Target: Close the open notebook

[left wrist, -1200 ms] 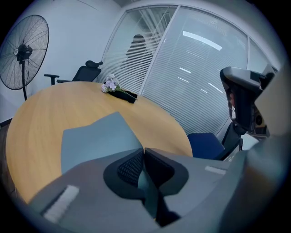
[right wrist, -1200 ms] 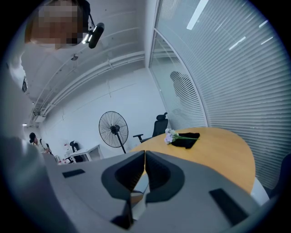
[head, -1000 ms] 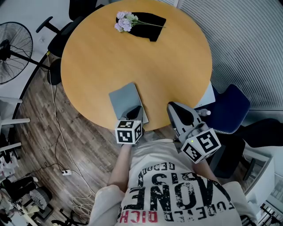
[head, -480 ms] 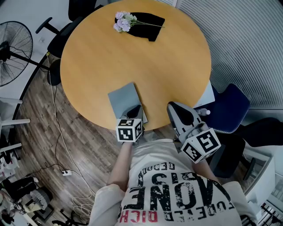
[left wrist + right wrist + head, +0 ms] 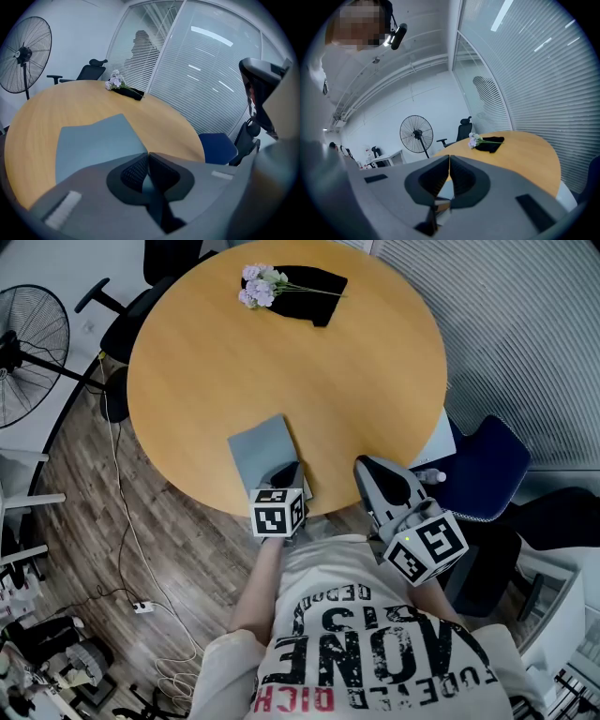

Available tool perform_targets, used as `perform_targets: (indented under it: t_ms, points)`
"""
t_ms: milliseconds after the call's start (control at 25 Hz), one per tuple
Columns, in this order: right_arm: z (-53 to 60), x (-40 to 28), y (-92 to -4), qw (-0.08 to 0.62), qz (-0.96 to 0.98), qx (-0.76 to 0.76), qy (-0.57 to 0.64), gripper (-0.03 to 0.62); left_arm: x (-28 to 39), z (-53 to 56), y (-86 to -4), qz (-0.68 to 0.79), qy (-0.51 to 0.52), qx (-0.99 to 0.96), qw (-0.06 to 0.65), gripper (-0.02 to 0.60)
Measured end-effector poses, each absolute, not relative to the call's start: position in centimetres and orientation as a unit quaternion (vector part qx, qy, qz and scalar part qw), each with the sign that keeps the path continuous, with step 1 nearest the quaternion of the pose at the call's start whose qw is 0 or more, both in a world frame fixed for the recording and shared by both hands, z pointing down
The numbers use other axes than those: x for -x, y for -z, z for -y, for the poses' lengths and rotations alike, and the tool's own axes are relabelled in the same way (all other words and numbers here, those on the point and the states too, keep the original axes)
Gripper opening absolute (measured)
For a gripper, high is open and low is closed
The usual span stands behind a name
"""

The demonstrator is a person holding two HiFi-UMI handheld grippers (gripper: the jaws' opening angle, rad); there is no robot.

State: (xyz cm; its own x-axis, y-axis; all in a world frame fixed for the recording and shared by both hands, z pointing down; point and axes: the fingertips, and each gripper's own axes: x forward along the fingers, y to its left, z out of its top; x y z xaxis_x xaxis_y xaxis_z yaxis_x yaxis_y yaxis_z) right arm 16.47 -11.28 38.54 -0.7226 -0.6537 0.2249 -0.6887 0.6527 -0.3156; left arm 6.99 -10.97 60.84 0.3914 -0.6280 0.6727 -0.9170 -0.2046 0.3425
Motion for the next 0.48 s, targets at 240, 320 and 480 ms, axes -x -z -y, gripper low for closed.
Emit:
perform_targets:
  t_ms: [240, 320, 480]
  points:
    - [11.4, -16.9, -38.7, 0.045, 0.906, -0.374, -0.194, 0.012, -7.2, 11.1, -61.6, 0.513, -0.206, -0.748, 0.367, 0.028]
    - [11.4, -17.0, -38.7, 0.045, 0.905, -0.375, -0.194, 0.012, -7.3, 11.2, -61.8, 0.513, -0.209, -0.747, 0.368, 0.028]
    - [11.3, -17.1, -38.7, 0.044, 0.904, -0.377, -0.195, 0.012, -7.3, 11.1, -62.1, 0.512, -0.214, -0.745, 0.37, 0.029]
